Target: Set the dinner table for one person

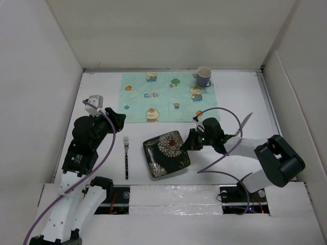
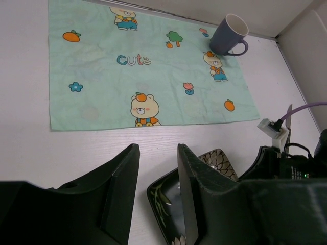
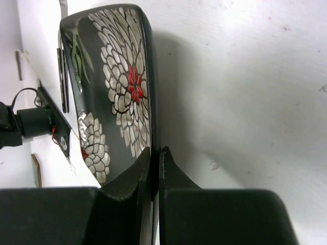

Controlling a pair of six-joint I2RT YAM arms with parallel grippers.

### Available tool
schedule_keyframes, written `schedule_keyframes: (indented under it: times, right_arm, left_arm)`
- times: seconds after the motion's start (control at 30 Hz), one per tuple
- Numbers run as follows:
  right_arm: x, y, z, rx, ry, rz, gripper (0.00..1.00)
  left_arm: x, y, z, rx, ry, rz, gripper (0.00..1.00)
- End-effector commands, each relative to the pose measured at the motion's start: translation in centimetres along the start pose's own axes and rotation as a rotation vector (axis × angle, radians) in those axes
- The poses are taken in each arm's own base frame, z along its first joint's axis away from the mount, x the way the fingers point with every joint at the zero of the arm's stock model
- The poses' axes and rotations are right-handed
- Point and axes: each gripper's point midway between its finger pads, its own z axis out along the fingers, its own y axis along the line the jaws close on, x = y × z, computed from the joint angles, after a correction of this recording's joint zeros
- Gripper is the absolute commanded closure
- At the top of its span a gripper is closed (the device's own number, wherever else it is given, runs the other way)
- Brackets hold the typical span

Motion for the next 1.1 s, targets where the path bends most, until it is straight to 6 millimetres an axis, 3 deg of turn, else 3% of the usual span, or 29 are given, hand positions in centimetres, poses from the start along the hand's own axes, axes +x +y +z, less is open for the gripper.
schedule_keyframes:
  times: [0.0,0.07,0.1,0.2,0.3,0.43,0.57,0.7,1.07]
  right_arm:
    - [-7.9,9.1,-1.5,-0.171,-0.163,-0.139,1.0]
    - [-11.0,11.2,-1.7,-0.182,-0.232,-0.177,1.0]
    - [-13.7,12.9,-1.8,-0.216,-0.279,-0.19,1.0]
    - [-18.1,14.7,-1.4,-0.256,-0.354,-0.215,1.0]
    - [-24.1,14.3,0.3,-0.23,-0.432,-0.217,1.0]
    - [-28.9,13.1,2.0,-0.231,-0.464,-0.19,1.0]
    - [-32.2,10.8,3.3,-0.187,-0.457,-0.162,1.0]
    - [-33.9,8.5,3.8,-0.171,-0.43,-0.125,1.0]
    - [-35.6,3.6,6.8,-0.113,-0.405,-0.047,1.0]
  left_arm:
    - [-1.0,-0.7,-0.1,0.036,-0.047,0.008,0.67]
    - [-1.2,-0.7,-0.1,0.034,-0.051,0.01,0.67]
    - [-1.1,-0.6,-0.1,0.033,-0.048,0.009,0.67]
    - [-1.0,-0.6,-0.2,0.031,-0.05,0.008,0.67]
    - [-1.1,-0.5,-0.1,0.027,-0.052,0.008,0.66]
    - [-1.2,-0.4,-0.3,0.021,-0.059,0.008,0.66]
    - [-1.0,-0.4,-0.2,0.02,-0.052,0.007,0.66]
    - [-1.1,-0.2,-0.1,0.011,-0.051,0.006,0.66]
    - [-0.7,-0.3,0.2,0.02,-0.035,0.006,0.66]
